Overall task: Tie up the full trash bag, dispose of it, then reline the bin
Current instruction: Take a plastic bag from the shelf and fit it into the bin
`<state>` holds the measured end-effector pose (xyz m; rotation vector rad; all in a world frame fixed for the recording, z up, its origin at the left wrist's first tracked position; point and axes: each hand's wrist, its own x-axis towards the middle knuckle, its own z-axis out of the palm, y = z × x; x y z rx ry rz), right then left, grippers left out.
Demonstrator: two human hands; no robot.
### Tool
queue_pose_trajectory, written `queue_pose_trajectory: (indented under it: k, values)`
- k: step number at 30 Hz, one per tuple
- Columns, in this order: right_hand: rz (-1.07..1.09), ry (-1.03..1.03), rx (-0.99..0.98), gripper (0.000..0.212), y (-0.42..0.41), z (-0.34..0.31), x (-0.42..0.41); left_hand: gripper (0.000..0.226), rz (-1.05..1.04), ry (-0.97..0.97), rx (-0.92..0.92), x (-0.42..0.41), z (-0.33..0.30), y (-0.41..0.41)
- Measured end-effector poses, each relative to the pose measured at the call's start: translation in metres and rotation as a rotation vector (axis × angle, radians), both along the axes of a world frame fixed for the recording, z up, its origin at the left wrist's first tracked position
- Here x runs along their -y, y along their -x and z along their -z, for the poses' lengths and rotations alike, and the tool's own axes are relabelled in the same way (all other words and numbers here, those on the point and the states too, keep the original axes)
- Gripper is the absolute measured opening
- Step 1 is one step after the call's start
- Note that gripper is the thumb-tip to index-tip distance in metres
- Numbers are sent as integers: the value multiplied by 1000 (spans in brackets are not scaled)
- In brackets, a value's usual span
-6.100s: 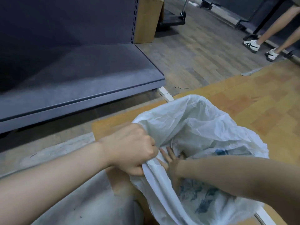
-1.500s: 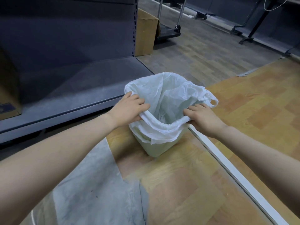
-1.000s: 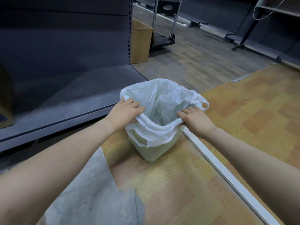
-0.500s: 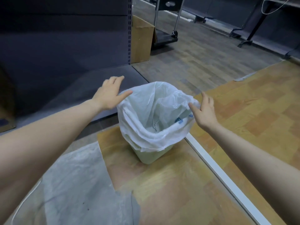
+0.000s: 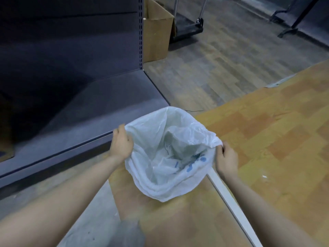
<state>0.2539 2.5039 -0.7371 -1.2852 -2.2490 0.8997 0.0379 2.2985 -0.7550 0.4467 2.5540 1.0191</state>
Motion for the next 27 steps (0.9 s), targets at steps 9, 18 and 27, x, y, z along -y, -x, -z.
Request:
queue_pose_trajectory:
  k: [9,18,27]
  values:
    - [-3,338,158,17,-2,40,-2,28,-161,58,38,-16,0,-5]
    - [461,323,-306,52,-10,27,13,69,3,394,-321,-20,-22,-15]
    - [175,315,-250,34,21,32,50,51,1370,386,-763,-154,-31,-82]
